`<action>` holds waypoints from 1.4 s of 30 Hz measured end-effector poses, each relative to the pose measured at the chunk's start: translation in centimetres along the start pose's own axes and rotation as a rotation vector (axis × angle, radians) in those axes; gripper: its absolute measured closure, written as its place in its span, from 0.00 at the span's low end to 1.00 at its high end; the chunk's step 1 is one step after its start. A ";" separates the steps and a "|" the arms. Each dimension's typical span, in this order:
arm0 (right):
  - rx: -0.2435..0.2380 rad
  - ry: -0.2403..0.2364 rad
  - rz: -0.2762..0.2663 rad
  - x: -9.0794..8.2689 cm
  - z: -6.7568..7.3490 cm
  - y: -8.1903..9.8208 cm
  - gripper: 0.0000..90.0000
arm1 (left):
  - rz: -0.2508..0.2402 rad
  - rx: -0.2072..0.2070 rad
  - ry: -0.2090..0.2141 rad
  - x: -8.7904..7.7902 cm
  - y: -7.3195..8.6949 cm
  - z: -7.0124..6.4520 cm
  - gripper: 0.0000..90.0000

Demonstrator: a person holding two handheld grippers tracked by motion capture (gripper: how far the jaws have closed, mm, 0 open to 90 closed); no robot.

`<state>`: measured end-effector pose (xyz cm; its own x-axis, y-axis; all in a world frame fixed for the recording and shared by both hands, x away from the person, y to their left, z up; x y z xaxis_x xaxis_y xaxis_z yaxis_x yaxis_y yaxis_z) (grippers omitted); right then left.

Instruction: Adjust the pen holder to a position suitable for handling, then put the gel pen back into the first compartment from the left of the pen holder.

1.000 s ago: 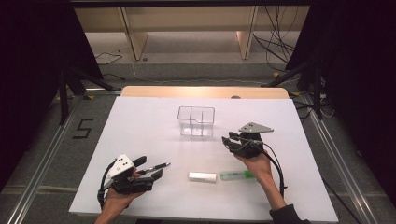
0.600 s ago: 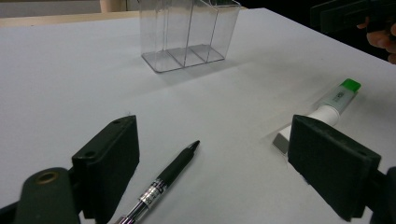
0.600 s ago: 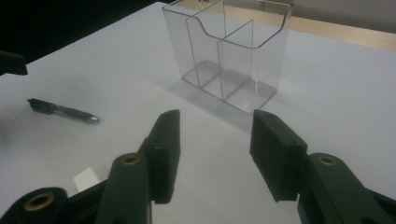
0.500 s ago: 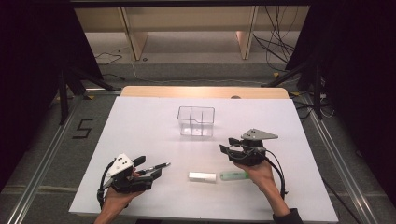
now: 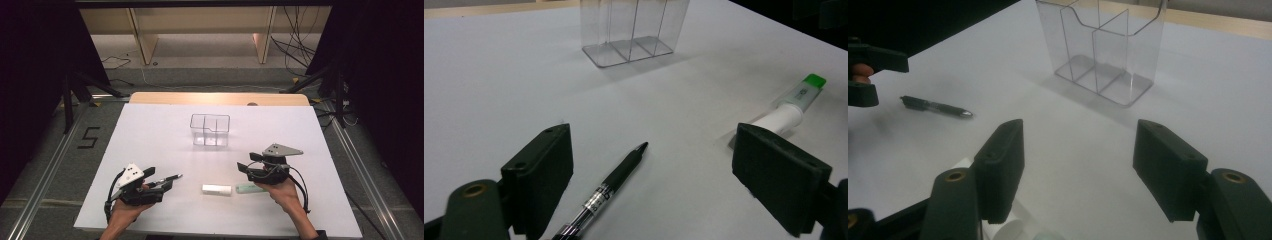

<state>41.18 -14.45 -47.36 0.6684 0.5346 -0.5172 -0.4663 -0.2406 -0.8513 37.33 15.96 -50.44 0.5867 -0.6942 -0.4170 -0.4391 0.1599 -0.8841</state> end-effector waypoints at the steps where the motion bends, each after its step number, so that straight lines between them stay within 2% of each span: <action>1: 0.000 0.000 0.000 0.0 0.0 0.0 0.42 | 0.000 0.000 0.000 0.0 0.0 0.0 0.18; 12: -0.023 -0.006 0.013 -1.3 0.7 1.6 0.36 | 0.066 0.000 -0.028 0.2 0.5 0.7 0.18; 19: -0.016 -0.006 0.022 -2.0 0.9 2.5 0.34 | 0.106 0.008 -0.047 0.2 0.6 1.2 0.18; 22: -0.010 -0.010 0.028 -2.3 1.0 3.2 0.32 | 0.149 0.007 -0.047 0.4 0.8 1.5 0.18; 23: -0.010 -0.010 0.028 -2.3 1.0 3.2 0.32 | 0.149 0.007 -0.047 0.4 0.8 1.5 0.18; 24: -0.007 -0.010 0.036 -2.4 0.9 3.5 0.32 | 0.179 0.023 -0.050 0.5 0.8 1.5 0.18; 27: -0.003 -0.008 0.039 -2.5 0.9 3.7 0.32 | 0.208 0.045 -0.056 0.6 0.6 1.5 0.18; 28: 0.000 -0.010 0.041 -2.7 0.9 3.9 0.32 | 0.250 0.064 -0.053 0.6 0.3 1.6 0.18; 29: 0.000 -0.010 0.041 -2.7 0.9 3.9 0.32 | 0.250 0.064 -0.053 0.6 0.3 1.6 0.19; 30: 0.000 -0.011 0.040 -2.9 0.9 4.0 0.32 | 0.272 0.071 -0.044 0.6 0.3 1.6 0.19; 31: 0.000 -0.011 0.040 -2.9 0.9 4.0 0.32 | 0.304 0.078 -0.035 0.6 0.3 1.6 0.19; 32: 0.002 -0.010 0.041 -3.1 0.8 4.1 0.32 | 0.373 0.113 -0.037 0.7 0.3 1.8 0.19; 33: 0.002 -0.010 0.041 -3.1 0.8 4.1 0.32 | 0.373 0.113 -0.037 0.7 0.3 1.8 0.20; 34: 0.006 -0.012 0.040 -3.2 0.8 4.3 0.32 | 0.412 0.126 -0.033 0.8 0.1 2.0 0.21; 35: 0.006 -0.012 0.040 -3.2 0.8 4.3 0.32 | 0.412 0.126 -0.033 0.8 0.1 2.0 0.22; 36: 0.005 -0.013 0.043 -3.3 0.8 4.4 0.32 | 0.432 0.123 -0.021 0.8 0.0 2.1 0.22; 38: 0.003 -0.012 0.049 -3.3 0.8 4.6 0.32 | 0.492 0.150 -0.009 1.0 -0.2 2.3 0.24; 39: 0.003 -0.012 0.049 -3.3 0.8 4.6 0.32 | 0.492 0.150 -0.009 1.0 -0.2 2.3 0.25; 40: -0.003 -0.008 0.052 -3.3 0.9 4.8 0.32 | 0.543 0.152 0.013 1.0 0.0 2.5 0.25; 41: -0.002 -0.008 0.054 -3.4 0.9 4.9 0.32 | 0.543 0.152 0.013 1.0 0.0 2.5 0.26; 42: -0.005 -0.008 0.057 -3.4 1.0 4.9 0.32 | 0.596 0.157 0.021 1.0 0.2 2.7 0.27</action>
<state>36.05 -16.68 -49.68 0.6360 0.5263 -0.5644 -0.5007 -0.2751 -0.8207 39.68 17.20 -51.62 0.2568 -0.4666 -0.8464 -0.5809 0.6253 -0.5210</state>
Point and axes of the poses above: each handheld gripper's, and its own axes: x roughly forward along the jaws, y roughly out of its underside, z roughly to its left, the point moved 8 cm from there along x, roughly forward along the jaws, and after that the axes turned 8 degrees about y, right-handed, at the moved point
